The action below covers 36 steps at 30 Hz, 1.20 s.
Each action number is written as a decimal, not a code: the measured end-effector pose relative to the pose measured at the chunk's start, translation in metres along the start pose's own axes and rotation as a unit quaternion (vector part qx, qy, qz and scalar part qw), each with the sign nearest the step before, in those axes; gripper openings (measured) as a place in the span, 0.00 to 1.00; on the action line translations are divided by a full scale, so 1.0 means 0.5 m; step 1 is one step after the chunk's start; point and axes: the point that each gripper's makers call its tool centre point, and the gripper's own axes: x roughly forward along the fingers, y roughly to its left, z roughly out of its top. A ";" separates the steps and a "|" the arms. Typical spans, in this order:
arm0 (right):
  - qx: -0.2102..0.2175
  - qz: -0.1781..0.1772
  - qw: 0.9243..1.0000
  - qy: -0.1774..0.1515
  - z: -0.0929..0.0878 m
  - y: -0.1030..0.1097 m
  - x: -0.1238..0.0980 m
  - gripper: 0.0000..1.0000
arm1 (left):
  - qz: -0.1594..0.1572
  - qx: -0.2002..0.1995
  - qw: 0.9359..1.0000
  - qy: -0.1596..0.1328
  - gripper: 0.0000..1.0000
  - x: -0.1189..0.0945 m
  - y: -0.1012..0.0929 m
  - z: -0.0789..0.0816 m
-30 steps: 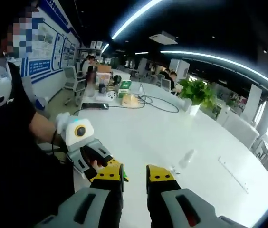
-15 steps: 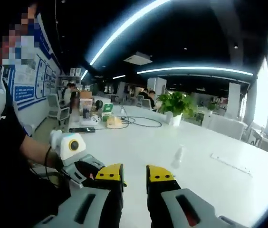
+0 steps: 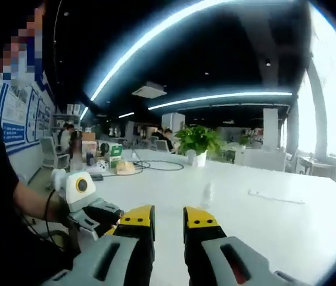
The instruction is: Clamp pump bottle remove cover press pump head put on cover
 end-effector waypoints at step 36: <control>0.043 -0.147 0.987 0.039 -0.084 -0.074 -0.091 0.16 | 0.001 0.002 1.000 0.000 0.14 0.000 -0.002 0.000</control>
